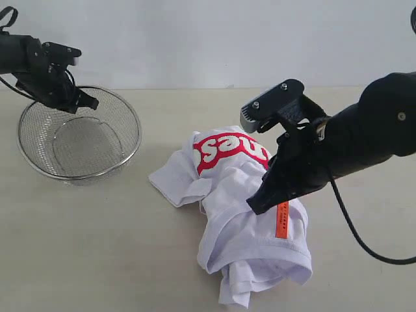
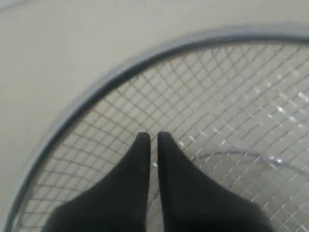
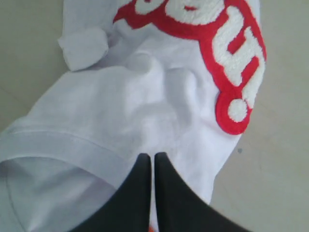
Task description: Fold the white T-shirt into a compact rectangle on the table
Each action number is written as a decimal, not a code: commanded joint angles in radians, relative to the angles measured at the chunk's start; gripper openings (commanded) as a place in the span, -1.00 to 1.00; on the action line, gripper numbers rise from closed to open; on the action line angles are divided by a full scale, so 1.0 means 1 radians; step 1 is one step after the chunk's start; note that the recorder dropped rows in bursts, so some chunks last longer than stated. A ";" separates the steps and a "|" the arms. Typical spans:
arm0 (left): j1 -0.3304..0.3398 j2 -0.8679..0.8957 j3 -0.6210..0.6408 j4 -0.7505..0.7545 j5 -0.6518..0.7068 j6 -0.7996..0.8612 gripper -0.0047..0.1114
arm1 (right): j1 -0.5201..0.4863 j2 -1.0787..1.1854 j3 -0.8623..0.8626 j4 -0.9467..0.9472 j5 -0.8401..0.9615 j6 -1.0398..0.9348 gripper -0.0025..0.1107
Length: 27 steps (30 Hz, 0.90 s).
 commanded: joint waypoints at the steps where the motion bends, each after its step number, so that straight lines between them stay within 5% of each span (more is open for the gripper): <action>1: 0.000 -0.038 -0.089 -0.116 0.019 0.049 -0.84 | 0.003 0.001 -0.006 -0.004 0.040 -0.020 -0.92; 6: -0.008 -0.117 -0.154 -0.249 0.184 0.115 -0.84 | 0.003 -0.016 -0.006 -0.008 0.101 -0.020 -0.55; 11: -0.056 -0.220 -0.163 -0.388 0.475 0.248 -0.84 | 0.003 -0.061 -0.006 -0.021 0.127 0.014 0.12; 18: -0.242 -0.355 -0.048 -0.360 0.599 0.170 -0.84 | -0.002 -0.057 -0.006 -0.217 0.214 0.253 0.07; 21: -0.284 -0.452 0.129 -0.259 0.580 0.134 -0.84 | -0.002 -0.002 -0.004 -0.221 0.175 0.253 0.07; 27: -0.284 -0.746 0.593 -0.329 0.339 0.132 -0.84 | -0.002 0.153 -0.004 -0.218 0.016 0.280 -0.08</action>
